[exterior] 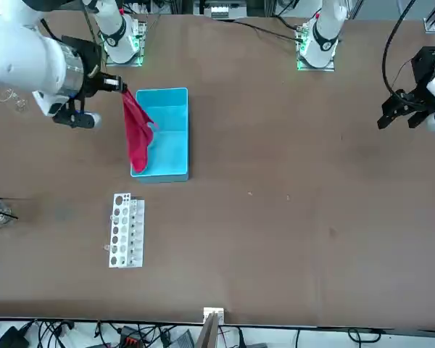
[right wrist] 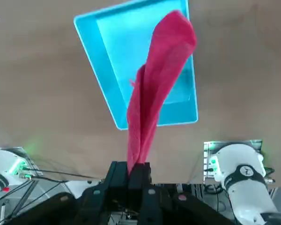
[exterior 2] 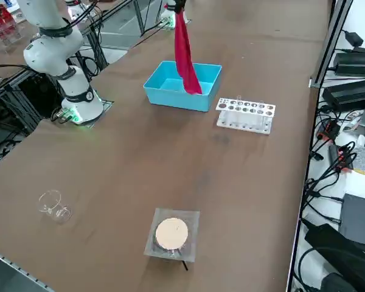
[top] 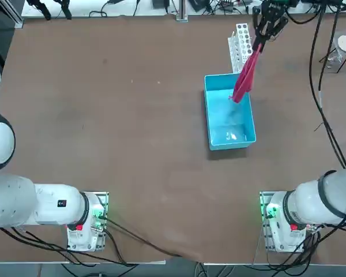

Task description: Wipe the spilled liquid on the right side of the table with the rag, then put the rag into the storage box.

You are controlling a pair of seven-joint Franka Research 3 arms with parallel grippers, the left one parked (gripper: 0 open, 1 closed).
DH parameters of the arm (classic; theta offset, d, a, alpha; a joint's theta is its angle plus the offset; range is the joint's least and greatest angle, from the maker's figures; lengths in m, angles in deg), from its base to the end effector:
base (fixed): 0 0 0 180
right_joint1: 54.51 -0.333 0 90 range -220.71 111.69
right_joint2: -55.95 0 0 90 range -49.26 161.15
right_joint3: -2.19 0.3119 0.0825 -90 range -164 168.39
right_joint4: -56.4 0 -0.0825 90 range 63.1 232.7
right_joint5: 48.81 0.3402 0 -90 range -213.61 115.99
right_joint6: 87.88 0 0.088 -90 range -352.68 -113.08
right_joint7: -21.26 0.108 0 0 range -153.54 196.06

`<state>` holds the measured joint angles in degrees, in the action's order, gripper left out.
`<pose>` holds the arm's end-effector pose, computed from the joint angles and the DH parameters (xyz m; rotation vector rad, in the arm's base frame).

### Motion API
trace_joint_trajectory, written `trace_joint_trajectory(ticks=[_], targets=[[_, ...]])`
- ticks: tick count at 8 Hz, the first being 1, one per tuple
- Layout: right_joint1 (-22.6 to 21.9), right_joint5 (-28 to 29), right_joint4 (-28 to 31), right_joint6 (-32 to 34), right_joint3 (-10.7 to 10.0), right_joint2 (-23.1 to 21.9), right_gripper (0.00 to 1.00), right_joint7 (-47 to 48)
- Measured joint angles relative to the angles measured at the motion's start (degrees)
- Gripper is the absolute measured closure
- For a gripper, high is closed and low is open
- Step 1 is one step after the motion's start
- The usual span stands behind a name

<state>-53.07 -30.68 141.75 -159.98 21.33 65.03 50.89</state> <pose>0.4828 0.1819 0.5633 -2.8585 0.2326 0.7231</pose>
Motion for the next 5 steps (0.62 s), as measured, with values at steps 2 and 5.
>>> trace_joint_trajectory(ticks=[2, 5], targets=[[-1.53, 1.95, 5.49, -3.84, -0.09, -2.24, 0.98, 0.0], [-2.99, 2.24, 9.98, -6.88, -0.32, -4.58, 0.65, 0.03]])
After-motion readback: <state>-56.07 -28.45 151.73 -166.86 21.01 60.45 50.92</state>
